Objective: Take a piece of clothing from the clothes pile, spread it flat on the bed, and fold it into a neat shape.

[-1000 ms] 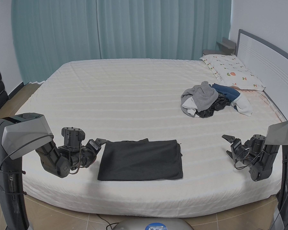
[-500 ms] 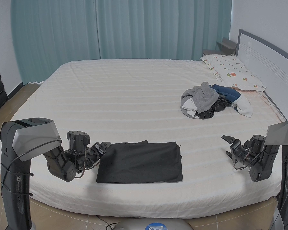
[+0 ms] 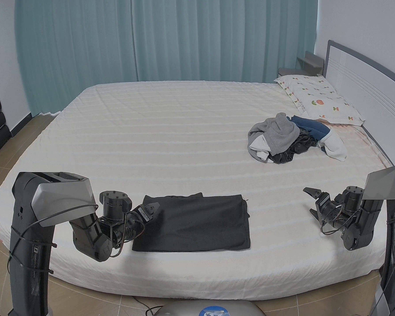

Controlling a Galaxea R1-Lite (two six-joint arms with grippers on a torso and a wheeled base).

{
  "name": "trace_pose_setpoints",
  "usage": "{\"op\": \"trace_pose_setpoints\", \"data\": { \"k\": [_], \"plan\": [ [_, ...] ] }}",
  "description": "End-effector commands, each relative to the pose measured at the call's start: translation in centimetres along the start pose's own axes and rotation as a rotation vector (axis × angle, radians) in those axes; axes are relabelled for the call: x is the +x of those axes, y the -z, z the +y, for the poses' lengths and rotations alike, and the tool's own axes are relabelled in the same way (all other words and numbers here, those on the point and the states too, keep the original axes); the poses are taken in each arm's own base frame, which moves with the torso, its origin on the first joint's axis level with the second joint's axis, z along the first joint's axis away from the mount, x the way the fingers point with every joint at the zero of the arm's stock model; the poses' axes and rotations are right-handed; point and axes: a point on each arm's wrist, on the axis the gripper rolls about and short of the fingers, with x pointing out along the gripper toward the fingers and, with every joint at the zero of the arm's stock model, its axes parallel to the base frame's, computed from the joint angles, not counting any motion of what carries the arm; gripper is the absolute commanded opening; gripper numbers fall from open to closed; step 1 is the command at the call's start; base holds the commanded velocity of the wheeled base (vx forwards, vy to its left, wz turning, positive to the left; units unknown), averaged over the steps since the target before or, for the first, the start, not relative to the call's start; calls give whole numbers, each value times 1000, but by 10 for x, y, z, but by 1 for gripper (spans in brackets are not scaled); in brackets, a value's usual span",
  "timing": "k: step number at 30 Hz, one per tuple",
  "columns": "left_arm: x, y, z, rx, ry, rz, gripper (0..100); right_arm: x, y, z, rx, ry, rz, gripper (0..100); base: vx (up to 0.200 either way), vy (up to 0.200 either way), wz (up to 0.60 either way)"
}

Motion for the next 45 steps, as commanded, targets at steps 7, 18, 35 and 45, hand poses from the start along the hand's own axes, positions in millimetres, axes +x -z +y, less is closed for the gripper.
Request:
{"op": "trace_pose_setpoints", "data": {
  "k": [7,18,35,45],
  "plan": [
    [3,2,4,-3,-9,7,100,0,-1,1,-3,-10,-6,100,0,0,0],
    [4,3,3,-4,-14,11,0,0,-1,1,-5,-10,-6,100,0,0,0],
    [0,2,6,2,-23,10,0,-1,2,-2,-37,2,3,100,0,0,0],
    [0,1,9,-12,-36,3,0,0,7,-6,-85,11,24,100,0,0,0]
  ]
}}
